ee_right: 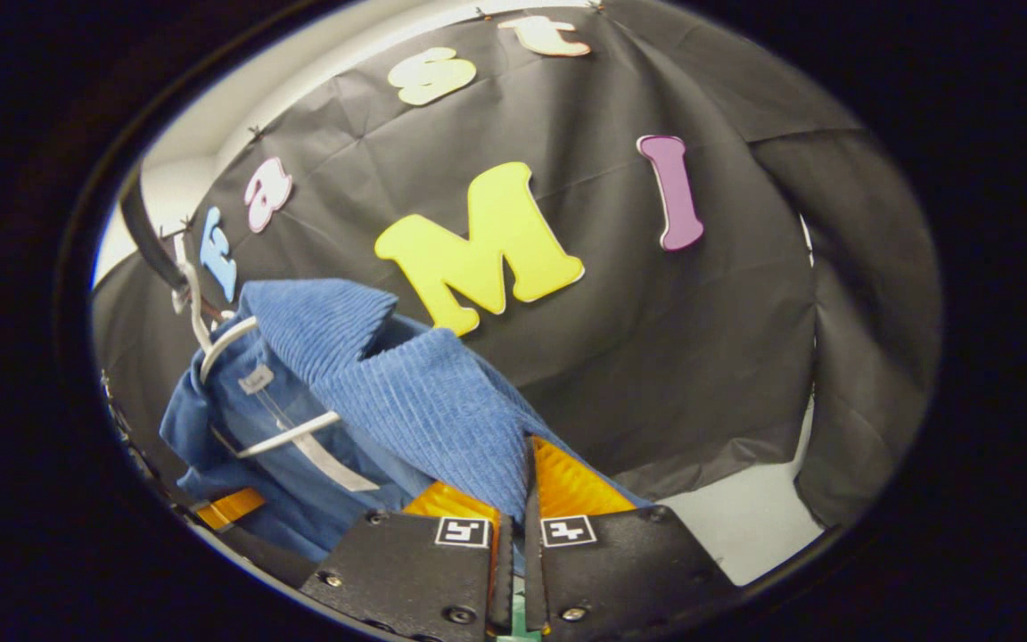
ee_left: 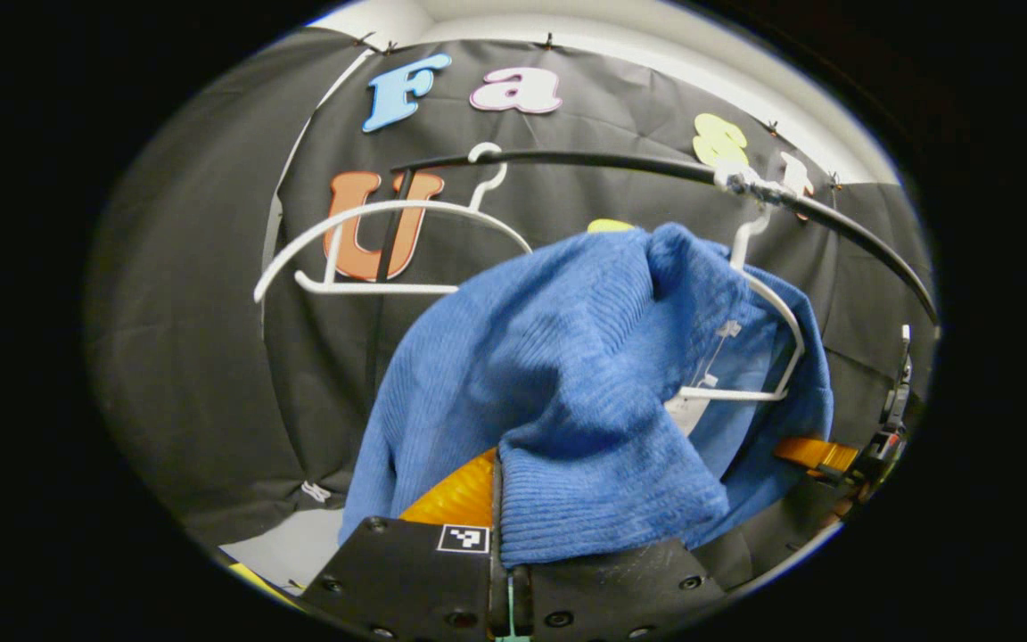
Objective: Grasp the clothes on the hanger with both hands and then place them into the laundry hamper below.
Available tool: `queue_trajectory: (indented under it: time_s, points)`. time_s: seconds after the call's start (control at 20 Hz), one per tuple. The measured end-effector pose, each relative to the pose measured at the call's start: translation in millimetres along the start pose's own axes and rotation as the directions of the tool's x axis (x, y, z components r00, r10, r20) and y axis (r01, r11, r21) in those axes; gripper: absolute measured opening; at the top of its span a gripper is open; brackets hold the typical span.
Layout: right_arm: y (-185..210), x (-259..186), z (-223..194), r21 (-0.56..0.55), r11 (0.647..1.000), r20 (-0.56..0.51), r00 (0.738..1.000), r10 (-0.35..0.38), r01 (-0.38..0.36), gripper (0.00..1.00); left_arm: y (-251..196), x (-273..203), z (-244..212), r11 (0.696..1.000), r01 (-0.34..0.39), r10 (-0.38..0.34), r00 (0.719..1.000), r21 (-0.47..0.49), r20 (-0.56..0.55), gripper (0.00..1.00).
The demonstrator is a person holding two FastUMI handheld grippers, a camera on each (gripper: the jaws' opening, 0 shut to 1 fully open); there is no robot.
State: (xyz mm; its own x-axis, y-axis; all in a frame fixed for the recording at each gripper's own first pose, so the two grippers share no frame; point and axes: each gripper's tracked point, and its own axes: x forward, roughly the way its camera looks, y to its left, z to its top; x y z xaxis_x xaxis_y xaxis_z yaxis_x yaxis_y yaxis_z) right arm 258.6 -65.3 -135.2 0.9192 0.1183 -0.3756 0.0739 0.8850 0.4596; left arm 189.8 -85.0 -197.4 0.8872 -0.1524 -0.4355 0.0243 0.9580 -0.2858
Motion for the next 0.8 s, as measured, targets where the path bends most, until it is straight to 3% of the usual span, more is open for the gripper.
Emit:
queue_trajectory:
  time_s: [0.4,0.8]
  points:
    - [-9.4,10.2,55.3,0.123,0.992,0.080,0.997,0.019,-0.029,0.07,29.0,-8.1,64.1,0.995,0.002,0.007,0.996,-0.104,0.085,0.06]
    - [-17.6,30.5,90.5,0.127,0.992,0.085,0.996,0.001,-0.012,0.06,70.3,8.4,103.3,0.995,-0.069,0.077,0.990,-0.065,0.118,0.07]
